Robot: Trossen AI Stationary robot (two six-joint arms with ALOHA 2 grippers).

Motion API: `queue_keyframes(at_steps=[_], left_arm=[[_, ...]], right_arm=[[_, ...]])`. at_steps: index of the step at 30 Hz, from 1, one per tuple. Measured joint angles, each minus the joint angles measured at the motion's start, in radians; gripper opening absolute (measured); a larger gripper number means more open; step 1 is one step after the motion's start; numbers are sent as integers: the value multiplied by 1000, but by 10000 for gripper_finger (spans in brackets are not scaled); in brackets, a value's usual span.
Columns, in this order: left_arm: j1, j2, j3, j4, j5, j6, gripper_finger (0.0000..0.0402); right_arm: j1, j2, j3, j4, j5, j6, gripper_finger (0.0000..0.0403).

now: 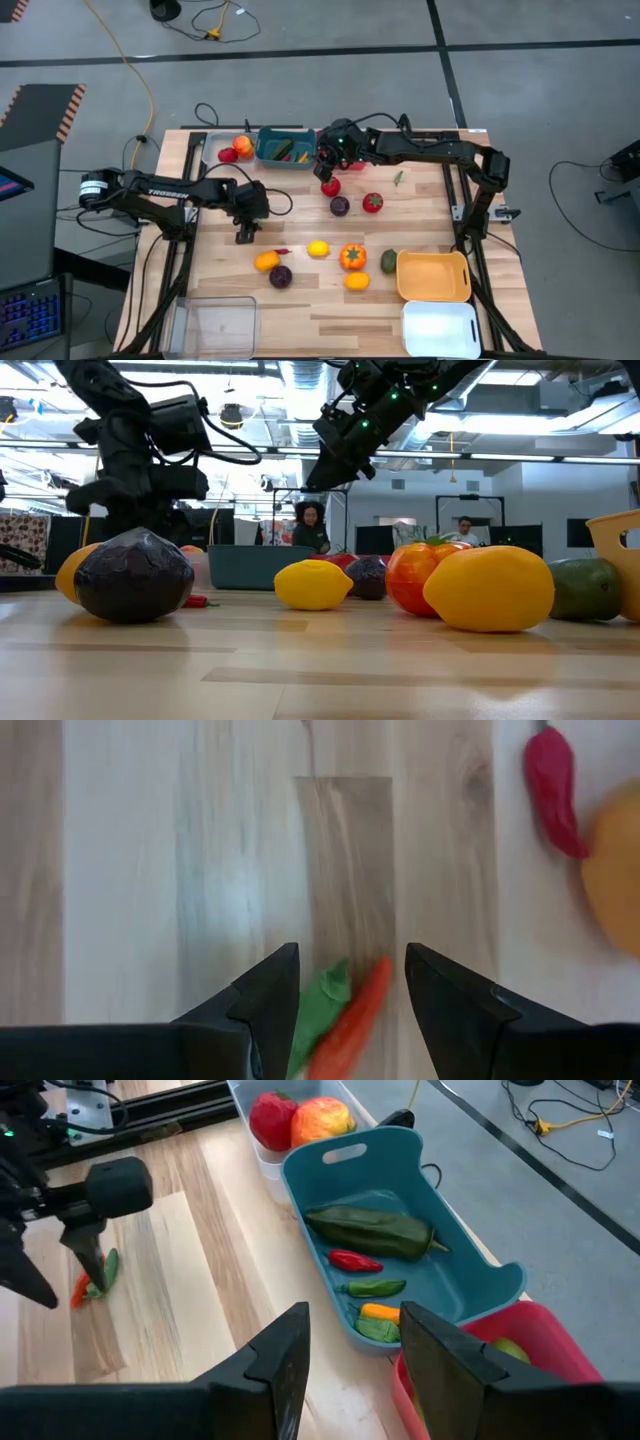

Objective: Sort produce into baskets
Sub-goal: Put the green chili pepper into the blue bin

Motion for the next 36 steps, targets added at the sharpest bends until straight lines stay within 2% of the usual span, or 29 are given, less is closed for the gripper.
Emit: queue_keyframes(at_steps=[7,36], left_arm=[[0,0,-32,38,-12,-1,162],[0,0,-52,70,-5,0,6]], right_arm=[[0,0,0,0,0,0,182],[0,0,1,0,0,0,182]])
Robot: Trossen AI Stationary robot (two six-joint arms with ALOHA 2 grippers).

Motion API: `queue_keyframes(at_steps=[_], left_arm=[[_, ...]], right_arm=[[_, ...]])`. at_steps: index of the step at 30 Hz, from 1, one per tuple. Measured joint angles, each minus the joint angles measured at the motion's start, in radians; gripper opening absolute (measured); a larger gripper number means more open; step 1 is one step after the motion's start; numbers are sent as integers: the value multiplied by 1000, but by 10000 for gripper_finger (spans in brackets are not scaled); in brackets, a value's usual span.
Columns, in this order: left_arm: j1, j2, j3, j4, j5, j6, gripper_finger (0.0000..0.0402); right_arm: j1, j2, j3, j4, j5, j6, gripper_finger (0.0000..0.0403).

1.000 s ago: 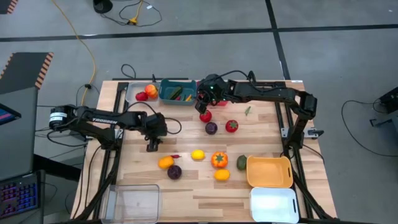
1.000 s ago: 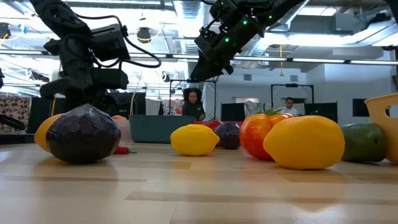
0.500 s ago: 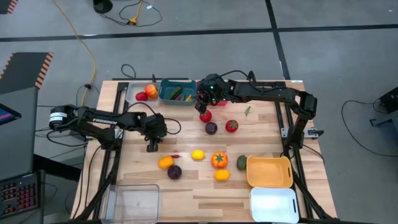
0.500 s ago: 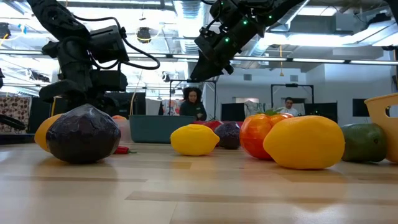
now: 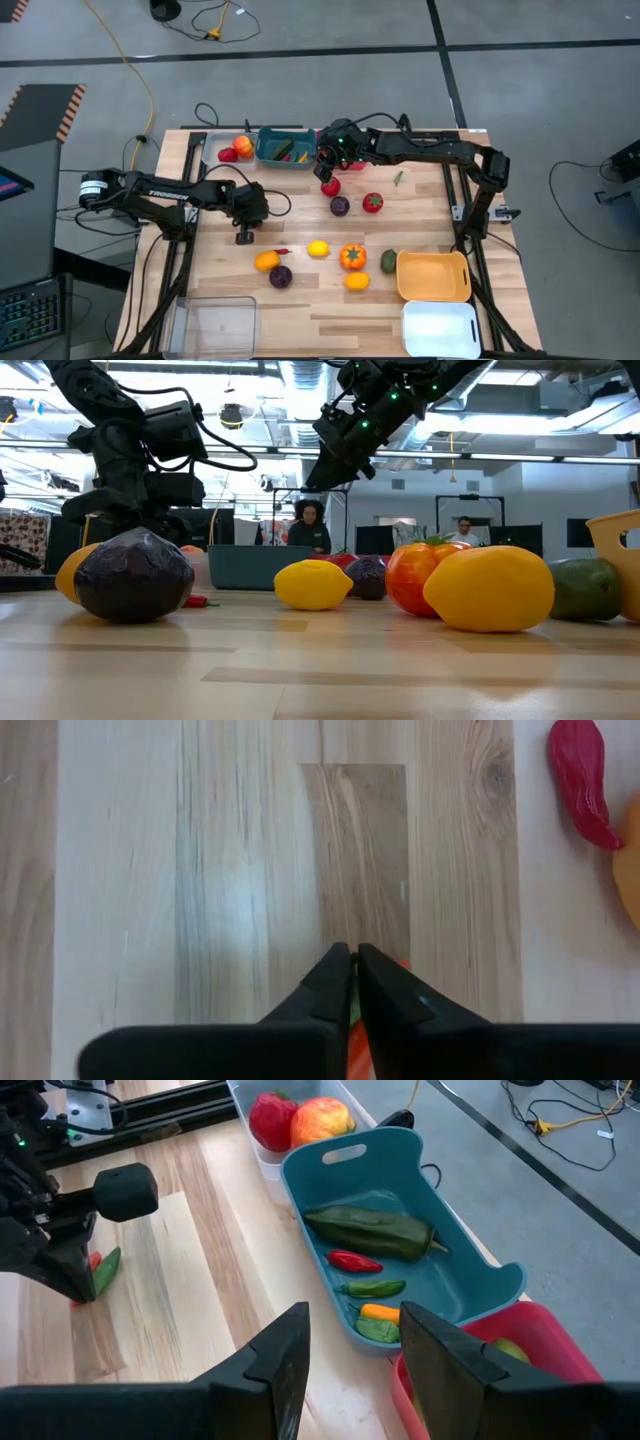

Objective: Sort produce into baskets
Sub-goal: Put the green chili pepper into the blue bin

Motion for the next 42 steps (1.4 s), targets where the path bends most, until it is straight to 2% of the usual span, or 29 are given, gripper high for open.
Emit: queue_keyframes(at_steps=[11,18,29,36,42], left_arm=[[0,0,6,-7,-5,-13,0],[25,0,105,-6,-24,23,0],[203,-1,313,51,-53,202,0],[337,5,327,215,-58,214,0],[416,81,328,332,-58,206,0]], right_arm=[[0,0,0,0,0,0,182],[0,0,0,0,0,0,182],[9,-34,0,-38,-1,0,182],[54,-101,0,-88,-2,0,182],[107,-135,0,-118,-2,0,182]])
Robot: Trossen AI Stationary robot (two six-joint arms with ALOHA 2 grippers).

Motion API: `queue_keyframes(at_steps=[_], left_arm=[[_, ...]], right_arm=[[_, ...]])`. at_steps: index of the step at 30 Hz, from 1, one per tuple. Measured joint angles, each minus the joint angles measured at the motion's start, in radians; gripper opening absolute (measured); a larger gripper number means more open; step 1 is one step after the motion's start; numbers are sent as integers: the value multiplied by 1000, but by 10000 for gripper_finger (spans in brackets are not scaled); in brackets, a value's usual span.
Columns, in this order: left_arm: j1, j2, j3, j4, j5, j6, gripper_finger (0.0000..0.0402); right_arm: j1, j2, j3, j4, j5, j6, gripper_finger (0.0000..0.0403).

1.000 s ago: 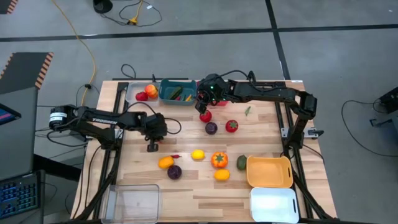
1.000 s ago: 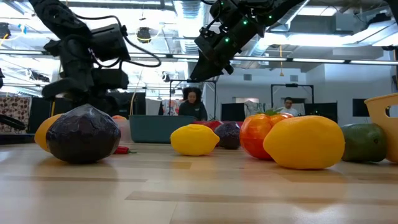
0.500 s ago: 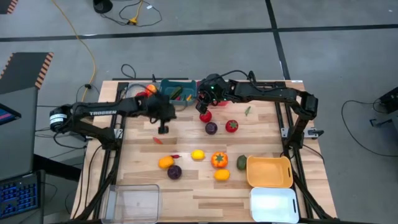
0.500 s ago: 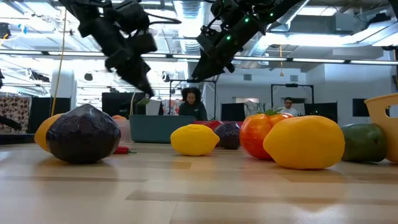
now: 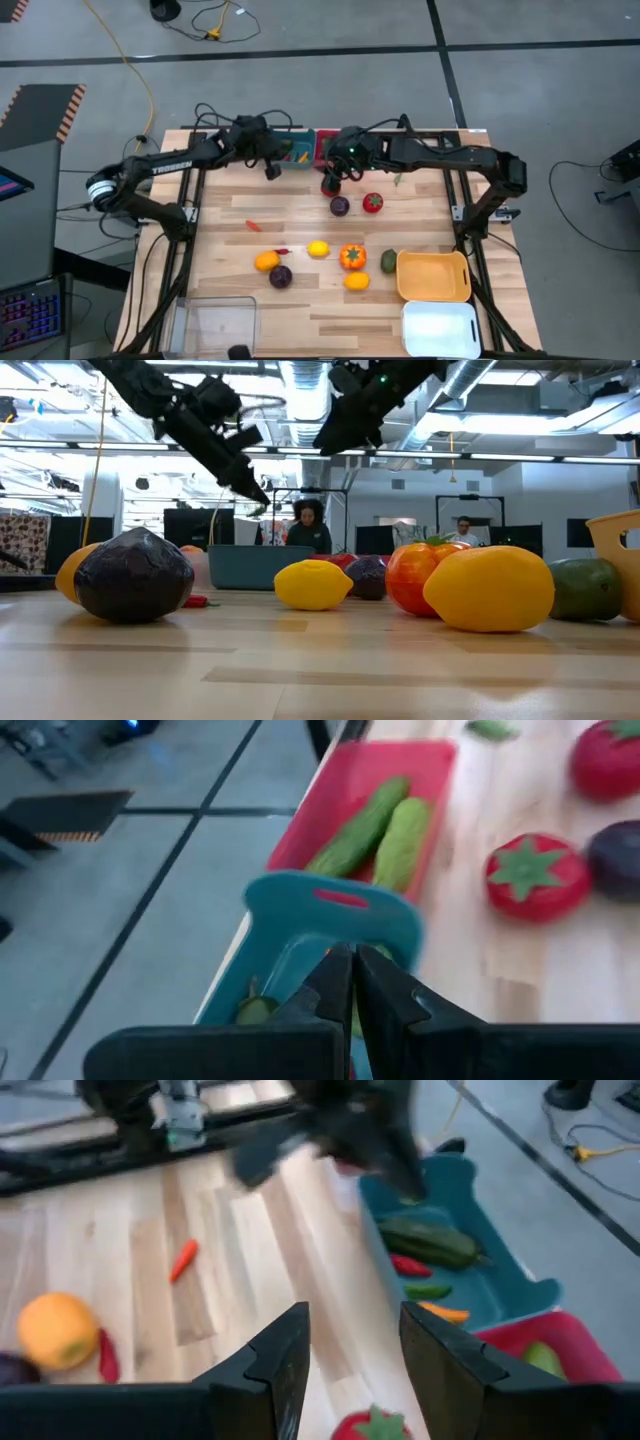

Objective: Sort produce into baskets
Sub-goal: Put the green chili pepper into the blue bin, then put the lemon into the white bin

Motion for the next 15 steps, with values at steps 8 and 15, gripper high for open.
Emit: queue_keyframes(at_steps=[8,15], left_arm=[[23,131,0,78,-43,-30,25],[19,143,0,77,-82,-22,107]], right_arm=[[65,-1,0,-42,0,0,182],[110,-1,0,-51,0,0,182]])
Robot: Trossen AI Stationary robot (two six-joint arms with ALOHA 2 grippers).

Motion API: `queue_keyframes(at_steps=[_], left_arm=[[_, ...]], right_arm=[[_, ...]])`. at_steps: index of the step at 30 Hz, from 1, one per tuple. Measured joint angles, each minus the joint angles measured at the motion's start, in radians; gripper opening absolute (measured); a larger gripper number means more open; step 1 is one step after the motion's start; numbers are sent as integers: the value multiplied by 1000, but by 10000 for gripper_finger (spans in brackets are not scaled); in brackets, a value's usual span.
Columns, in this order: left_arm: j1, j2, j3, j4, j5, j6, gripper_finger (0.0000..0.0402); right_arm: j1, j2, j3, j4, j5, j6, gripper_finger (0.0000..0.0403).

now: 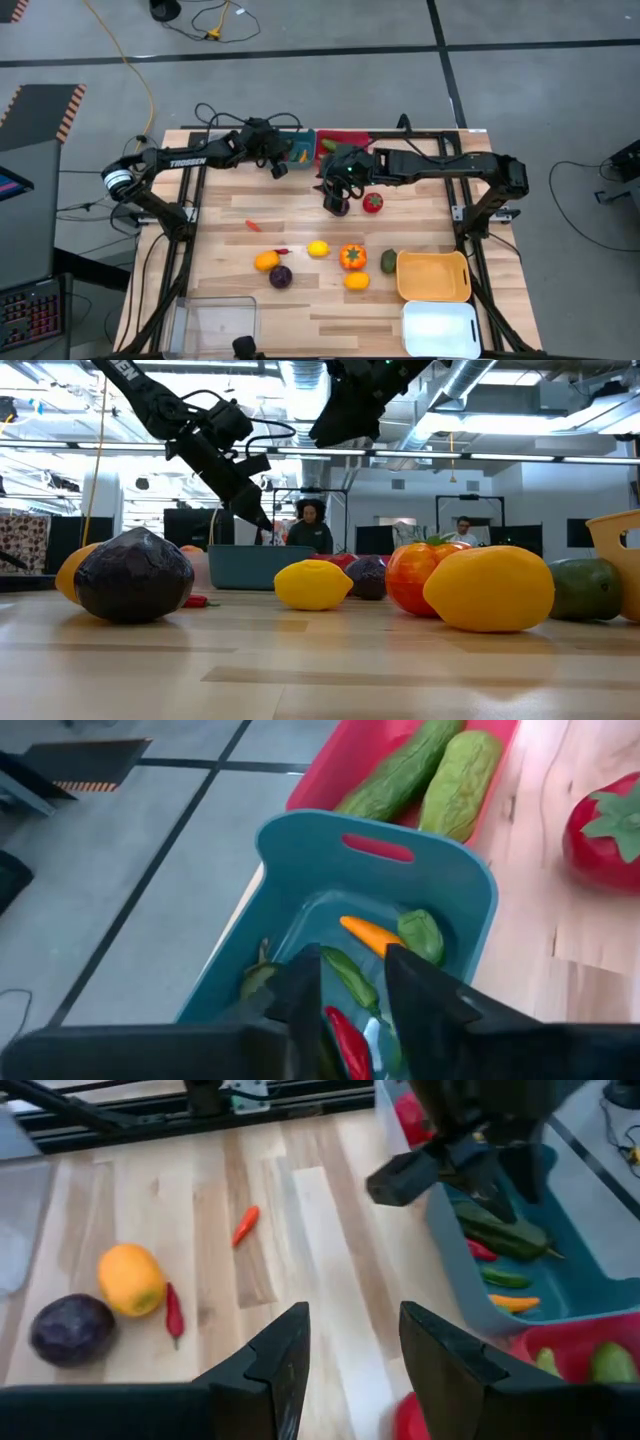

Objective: Sort produce into baskets
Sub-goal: Put the lemon into the white bin

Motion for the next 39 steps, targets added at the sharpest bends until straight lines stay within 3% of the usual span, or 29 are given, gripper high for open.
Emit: queue_keyframes(at_steps=[5,9,34,39], left_arm=[[0,0,0,0,0,4,161],[0,0,0,0,0,4,179],[-10,0,0,-1,-2,31,179],[-29,0,3,-4,-1,44,178]], right_arm=[[16,0,0,-1,0,0,182],[15,0,0,-8,-1,1,185],[13,0,-1,-137,-1,98,384],[13,0,-1,-137,-1,159,397]])
